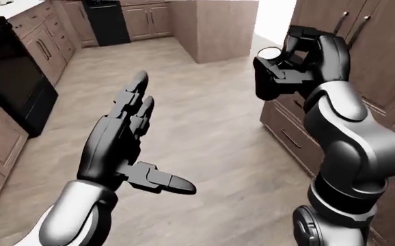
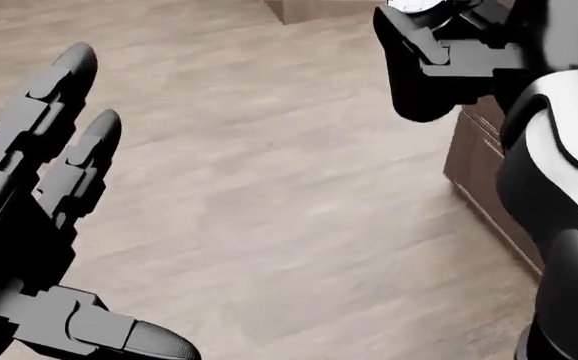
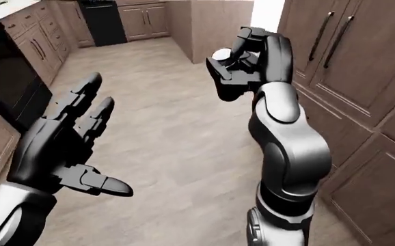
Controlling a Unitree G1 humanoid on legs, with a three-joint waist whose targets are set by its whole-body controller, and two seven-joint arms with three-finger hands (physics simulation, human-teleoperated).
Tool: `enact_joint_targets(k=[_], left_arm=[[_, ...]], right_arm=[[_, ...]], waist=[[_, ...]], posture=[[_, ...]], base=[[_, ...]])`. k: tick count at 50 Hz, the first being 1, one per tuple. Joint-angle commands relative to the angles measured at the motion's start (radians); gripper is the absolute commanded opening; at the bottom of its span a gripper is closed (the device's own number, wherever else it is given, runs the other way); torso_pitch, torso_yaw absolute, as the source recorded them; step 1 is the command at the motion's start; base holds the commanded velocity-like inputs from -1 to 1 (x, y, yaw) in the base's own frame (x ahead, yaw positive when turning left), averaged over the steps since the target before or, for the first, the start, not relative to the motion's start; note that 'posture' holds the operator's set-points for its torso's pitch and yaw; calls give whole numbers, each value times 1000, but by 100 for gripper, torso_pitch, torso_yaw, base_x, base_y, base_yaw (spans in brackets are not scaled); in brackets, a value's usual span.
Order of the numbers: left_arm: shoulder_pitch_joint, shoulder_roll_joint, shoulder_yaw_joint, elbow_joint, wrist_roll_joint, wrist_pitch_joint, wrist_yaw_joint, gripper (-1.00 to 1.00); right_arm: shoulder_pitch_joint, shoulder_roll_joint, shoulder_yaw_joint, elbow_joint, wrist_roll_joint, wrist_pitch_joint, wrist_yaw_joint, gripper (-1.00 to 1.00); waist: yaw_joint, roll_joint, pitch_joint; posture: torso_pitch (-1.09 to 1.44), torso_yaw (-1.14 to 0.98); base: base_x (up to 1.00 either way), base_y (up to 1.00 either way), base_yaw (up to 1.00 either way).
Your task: Move the drinks to the dining counter.
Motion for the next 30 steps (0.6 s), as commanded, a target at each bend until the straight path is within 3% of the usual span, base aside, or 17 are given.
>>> enact_joint_targets(k=[1,3,6,9,10,12,14,15,16,17,22,24,25,26,27,28,30], left_arm=[[-10,18,23,-8,-7,-37,22,100],[19,33,-11,-8,7,-76,29,100],[27,15,-18,-8,42,-74,8,100],[29,-22,-35,-8,104,-58,-31,100],[27,-35,-35,-8,126,-49,-49,100],[16,-51,-31,-8,143,-33,-65,100],[19,-44,-33,-8,132,-40,-55,100],[20,-36,-35,-8,119,-45,-43,100],[25,-30,-34,-8,113,-52,-39,100],[29,-29,-29,-8,112,-55,-42,100],[39,-33,-28,-8,127,-59,-57,100],[36,-26,-26,-8,114,-59,-46,100],[30,-24,-31,-8,105,-58,-34,100],[32,-27,-37,-8,113,-60,-37,100],[37,-38,-46,-8,139,-61,-52,100],[33,-40,-46,-8,139,-56,-52,100],[40,-58,-41,-8,178,-51,-89,100]], right_arm=[[-28,-1,8,-33,31,-37,-1,-100],[-18,2,8,-42,45,-57,-3,-100],[4,-4,16,-43,52,-94,-2,-100],[30,-2,22,-29,49,-126,1,-100],[32,-3,23,-31,49,-125,3,-100],[29,1,21,-43,60,-100,3,-100],[27,2,22,-48,61,-98,3,-100],[27,1,23,-48,62,-97,3,-100],[26,1,24,-52,62,-95,3,-100],[27,2,26,-55,62,-92,1,-100],[56,9,12,-46,63,-142,-1,-100],[61,6,-1,-47,74,-155,-12,-100],[52,4,-9,-61,86,-142,-25,-100],[55,3,-9,-59,95,-149,-30,-100],[60,1,-7,-59,102,-155,-34,-100],[62,1,-10,-54,112,-161,-38,-100],[60,1,-19,-55,136,-166,-55,-100]], waist=[[4,32,-37],[16,24,-18],[45,-28,-28],[44,-81,20],[20,-75,32],[-4,-145,59],[-26,-208,37],[-4,-159,50],[-11,-147,18],[-18,-142,1],[-50,-67,-10],[-59,-29,-25],[-57,3,-33],[-48,58,-52],[-25,24,-25],[-26,25,2],[-5,20,-9]], posture=[[0,0],[0,0],[0,0],[0,0],[0,0],[0,0],[0,0],[0,0],[0,0],[0,0],[0,0],[0,0],[0,0],[0,0],[0,0],[0,0],[0,0]], base=[[13,0,100],[15,0,100],[24,0,100],[57,0,91],[72,75,0],[80,64,0],[82,61,0],[81,61,0],[83,58,0],[85,55,0],[86,52,0],[87,52,0],[87,52,0],[87,52,0],[86,54,0],[86,55,0],[86,55,0]])
